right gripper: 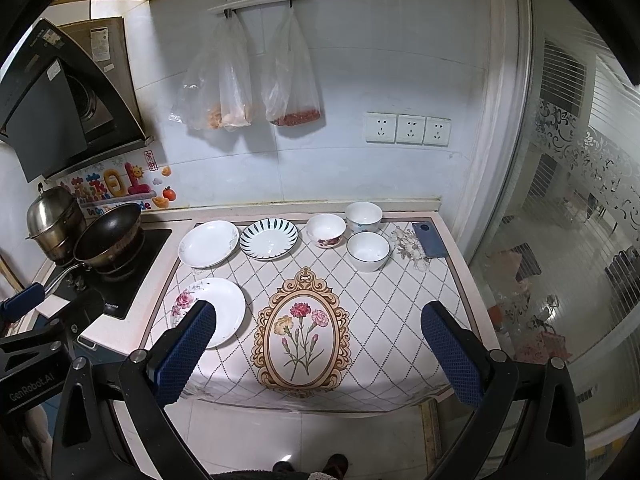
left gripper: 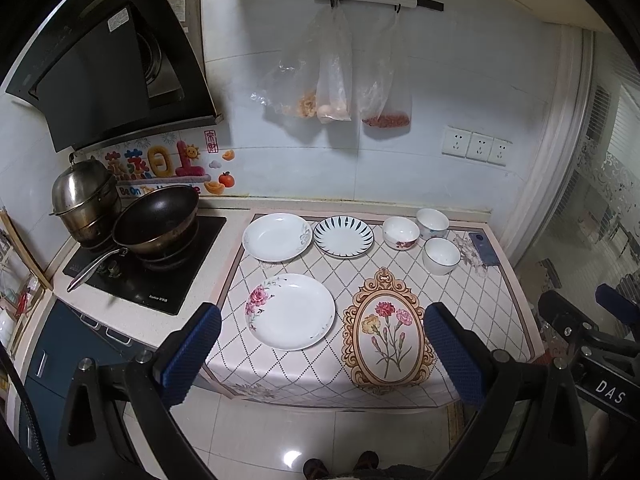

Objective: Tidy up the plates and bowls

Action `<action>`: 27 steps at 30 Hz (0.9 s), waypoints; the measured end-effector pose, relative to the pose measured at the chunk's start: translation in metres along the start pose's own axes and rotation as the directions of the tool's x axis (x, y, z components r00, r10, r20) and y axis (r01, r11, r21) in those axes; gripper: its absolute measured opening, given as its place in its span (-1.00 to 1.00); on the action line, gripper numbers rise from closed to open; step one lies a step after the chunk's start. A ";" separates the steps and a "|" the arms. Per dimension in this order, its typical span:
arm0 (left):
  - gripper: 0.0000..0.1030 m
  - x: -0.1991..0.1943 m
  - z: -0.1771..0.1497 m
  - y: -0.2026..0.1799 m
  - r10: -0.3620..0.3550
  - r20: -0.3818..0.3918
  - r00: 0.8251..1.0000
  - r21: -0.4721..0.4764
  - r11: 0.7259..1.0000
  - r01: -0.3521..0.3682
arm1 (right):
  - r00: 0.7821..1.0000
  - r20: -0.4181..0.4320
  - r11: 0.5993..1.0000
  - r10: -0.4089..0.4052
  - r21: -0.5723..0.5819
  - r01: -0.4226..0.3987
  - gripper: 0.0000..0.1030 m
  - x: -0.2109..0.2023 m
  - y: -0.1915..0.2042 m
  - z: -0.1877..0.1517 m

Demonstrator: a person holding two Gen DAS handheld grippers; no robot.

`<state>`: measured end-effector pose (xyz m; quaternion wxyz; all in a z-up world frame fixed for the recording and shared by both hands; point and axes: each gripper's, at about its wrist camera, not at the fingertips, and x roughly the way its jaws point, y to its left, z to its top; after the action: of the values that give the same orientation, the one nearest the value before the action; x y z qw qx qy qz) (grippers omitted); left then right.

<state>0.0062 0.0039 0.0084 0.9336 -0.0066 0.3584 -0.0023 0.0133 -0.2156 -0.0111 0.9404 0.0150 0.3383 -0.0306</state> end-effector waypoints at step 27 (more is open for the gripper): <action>1.00 0.002 0.002 0.003 -0.026 0.007 1.000 0.004 1.000 0.026 | 1.000 -0.002 1.000 0.000 0.019 0.000 1.00 0.002 -0.005 -0.002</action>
<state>0.0087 0.0072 0.0082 0.9347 -0.0093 0.3550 -0.0153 0.0133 -0.2207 -0.0136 0.9399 0.0241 0.3389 -0.0340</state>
